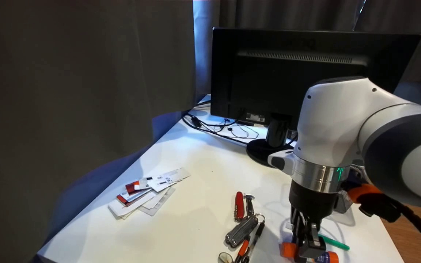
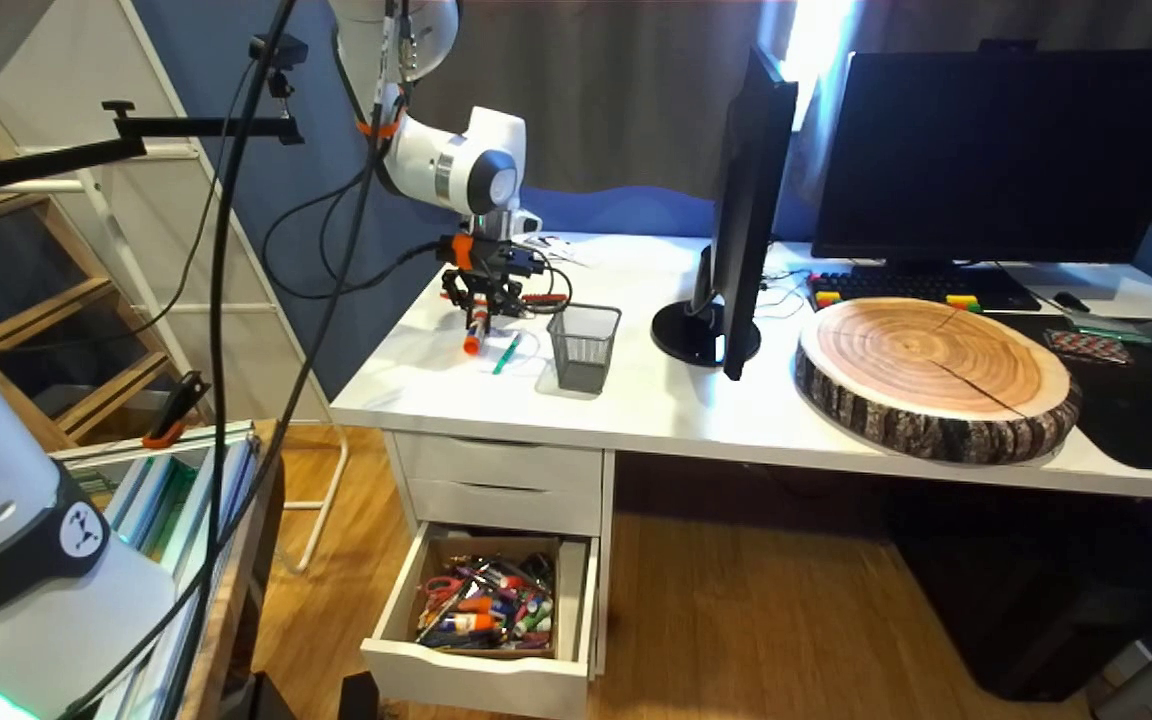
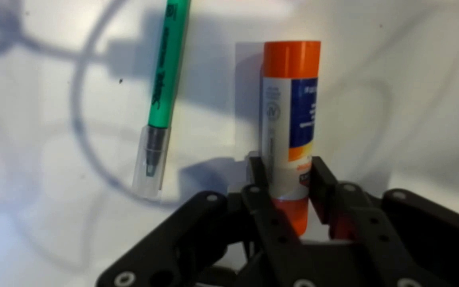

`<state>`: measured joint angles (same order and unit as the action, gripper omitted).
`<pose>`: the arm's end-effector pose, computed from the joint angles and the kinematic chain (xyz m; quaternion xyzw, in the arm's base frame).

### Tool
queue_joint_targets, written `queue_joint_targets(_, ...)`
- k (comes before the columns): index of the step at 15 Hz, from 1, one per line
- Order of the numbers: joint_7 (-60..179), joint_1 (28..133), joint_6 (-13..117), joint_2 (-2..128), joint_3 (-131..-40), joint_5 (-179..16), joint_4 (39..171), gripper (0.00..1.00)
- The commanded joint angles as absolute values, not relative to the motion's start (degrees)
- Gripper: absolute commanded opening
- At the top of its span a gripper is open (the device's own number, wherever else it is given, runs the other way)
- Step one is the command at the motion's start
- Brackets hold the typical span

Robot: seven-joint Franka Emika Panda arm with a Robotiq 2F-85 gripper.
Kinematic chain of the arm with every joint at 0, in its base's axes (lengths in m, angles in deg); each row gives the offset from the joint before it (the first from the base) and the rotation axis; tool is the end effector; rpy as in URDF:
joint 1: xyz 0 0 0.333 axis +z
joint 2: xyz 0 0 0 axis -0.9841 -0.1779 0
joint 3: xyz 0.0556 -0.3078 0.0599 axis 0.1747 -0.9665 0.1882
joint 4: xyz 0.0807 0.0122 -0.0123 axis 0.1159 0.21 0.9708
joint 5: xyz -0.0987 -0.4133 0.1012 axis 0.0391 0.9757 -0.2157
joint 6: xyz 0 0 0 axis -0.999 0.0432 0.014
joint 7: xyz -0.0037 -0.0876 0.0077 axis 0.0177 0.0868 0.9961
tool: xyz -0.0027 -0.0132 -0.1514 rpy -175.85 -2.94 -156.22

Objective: Pick up the glue stick from the table and put it in the gray pen holder, pick up the green marker from the table and put it in the gray pen holder

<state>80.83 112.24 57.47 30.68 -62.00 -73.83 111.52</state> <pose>0.4179 0.5280 0.0298 -0.8062 -0.5863 0.0570 0.0553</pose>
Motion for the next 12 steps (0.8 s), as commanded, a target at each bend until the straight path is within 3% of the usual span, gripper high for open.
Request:
queue_joint_targets(1, 79.38, 111.22, 55.49, 35.5, -60.96, -73.71, 113.29, 0.08)
queue_joint_targets(9, 76.32, 109.31, 51.51, 49.16, -60.5, -73.69, 118.79, 0.08)
queue_joint_targets(10, 78.89, 109.44, 53.04, 43.9, -59.75, -73.9, 114.58, 0.08)
queue_joint_targets(11, 78.68, 109.33, 52.68, 45.02, -59.84, -73.89, 114.94, 0.3)
queue_joint_targets(12, 78.7, 109.29, 52.67, 45.2, -59.84, -73.89, 114.94, 0.3)
